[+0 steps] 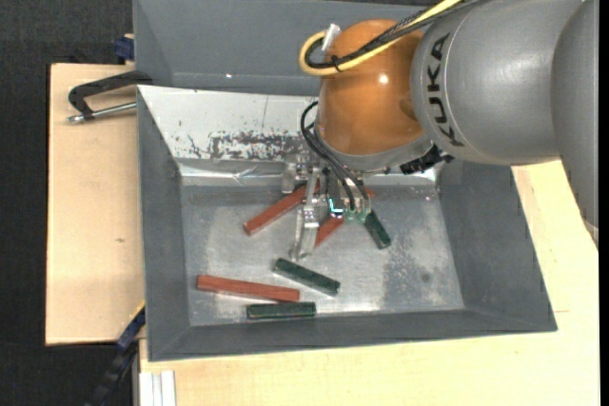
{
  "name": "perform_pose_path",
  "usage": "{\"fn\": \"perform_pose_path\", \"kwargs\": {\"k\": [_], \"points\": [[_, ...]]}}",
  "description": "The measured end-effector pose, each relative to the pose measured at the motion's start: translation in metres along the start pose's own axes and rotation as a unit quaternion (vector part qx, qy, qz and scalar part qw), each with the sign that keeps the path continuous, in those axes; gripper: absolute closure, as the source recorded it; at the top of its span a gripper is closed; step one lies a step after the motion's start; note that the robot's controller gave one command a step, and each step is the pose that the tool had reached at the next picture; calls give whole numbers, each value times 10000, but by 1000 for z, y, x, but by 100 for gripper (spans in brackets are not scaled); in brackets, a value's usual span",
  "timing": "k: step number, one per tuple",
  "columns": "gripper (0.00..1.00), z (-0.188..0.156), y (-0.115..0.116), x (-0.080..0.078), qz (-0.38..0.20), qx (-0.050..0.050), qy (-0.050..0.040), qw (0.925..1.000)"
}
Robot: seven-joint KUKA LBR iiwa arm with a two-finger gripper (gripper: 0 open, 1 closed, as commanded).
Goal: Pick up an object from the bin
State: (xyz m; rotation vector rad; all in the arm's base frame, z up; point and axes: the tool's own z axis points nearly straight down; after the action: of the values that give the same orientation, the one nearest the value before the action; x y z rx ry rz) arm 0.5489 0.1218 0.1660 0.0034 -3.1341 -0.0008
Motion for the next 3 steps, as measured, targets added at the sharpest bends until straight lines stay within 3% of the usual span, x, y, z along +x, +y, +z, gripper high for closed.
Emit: {"fn": "perform_pose_path", "kwargs": {"k": [1, 2, 3], "points": [[0, -4, 0, -2, 7, -6, -40, 10000], [0, 48, 9, -24, 8, -12, -73, 10000], [100, 95, -48, -43, -1056, 0, -43, 9944]]}}
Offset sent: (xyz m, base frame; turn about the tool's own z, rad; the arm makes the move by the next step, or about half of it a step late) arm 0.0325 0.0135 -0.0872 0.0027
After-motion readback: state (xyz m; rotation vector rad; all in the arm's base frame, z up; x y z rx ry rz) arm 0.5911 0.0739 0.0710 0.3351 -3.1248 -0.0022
